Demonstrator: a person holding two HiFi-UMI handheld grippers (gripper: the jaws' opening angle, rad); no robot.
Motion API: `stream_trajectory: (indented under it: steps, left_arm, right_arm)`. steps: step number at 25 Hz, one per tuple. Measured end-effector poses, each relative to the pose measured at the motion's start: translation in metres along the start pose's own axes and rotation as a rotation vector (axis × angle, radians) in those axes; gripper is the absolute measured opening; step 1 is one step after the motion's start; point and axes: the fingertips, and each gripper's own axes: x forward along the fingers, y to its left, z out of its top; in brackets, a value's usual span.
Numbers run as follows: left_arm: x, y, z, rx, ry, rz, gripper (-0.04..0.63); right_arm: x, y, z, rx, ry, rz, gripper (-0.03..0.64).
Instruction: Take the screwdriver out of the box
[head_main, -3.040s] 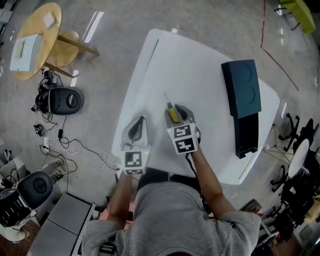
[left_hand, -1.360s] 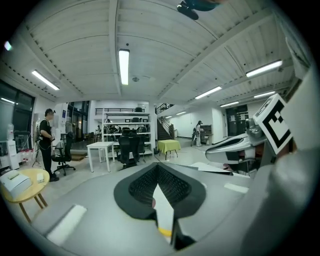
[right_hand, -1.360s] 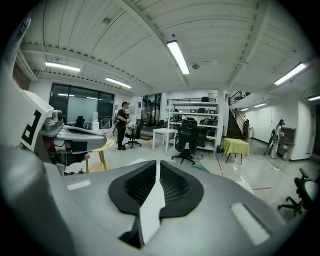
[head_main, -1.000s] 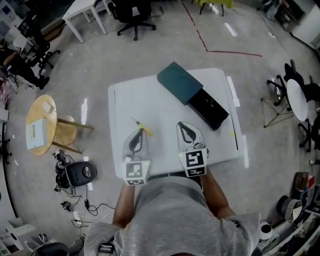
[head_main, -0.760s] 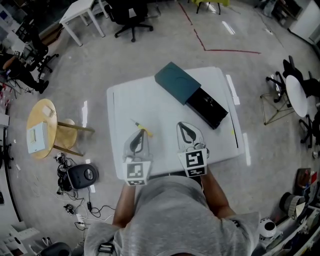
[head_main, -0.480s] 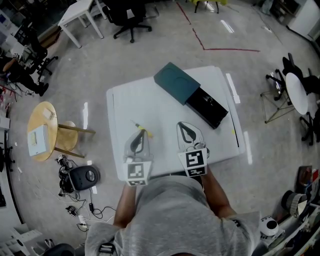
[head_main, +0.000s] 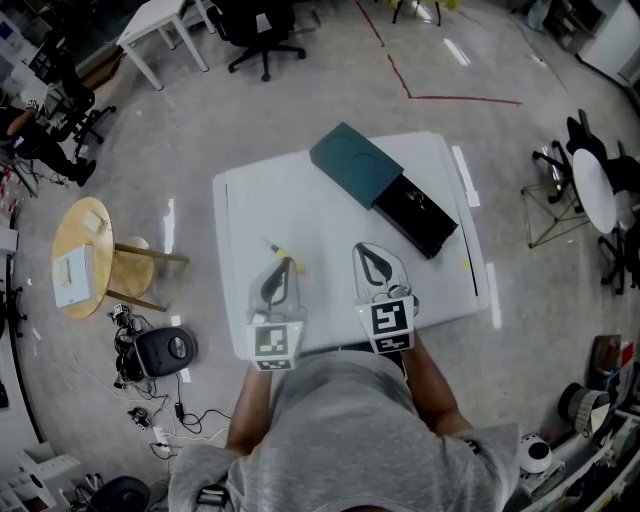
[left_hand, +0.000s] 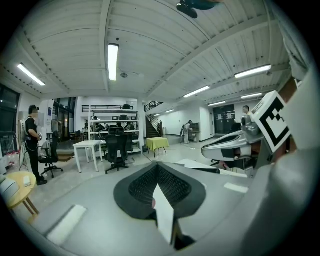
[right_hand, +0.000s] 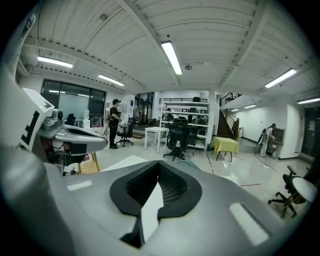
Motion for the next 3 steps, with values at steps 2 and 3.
stream_trajectory:
  steps: [2, 3]
  left_arm:
    - [-0.0001, 0.0011, -0.0005, 0.001, 0.002, 0.001, 0.012]
    - [-0.0001, 0.0016, -0.0007, 0.001, 0.002, 0.002, 0.011]
  right_arm:
    - [0.0007, 0.001, -0.0002, -0.001, 0.003, 0.002, 0.004]
    - [0.0009, 0.0016, -0.0003, -0.001, 0.004, 0.003, 0.003]
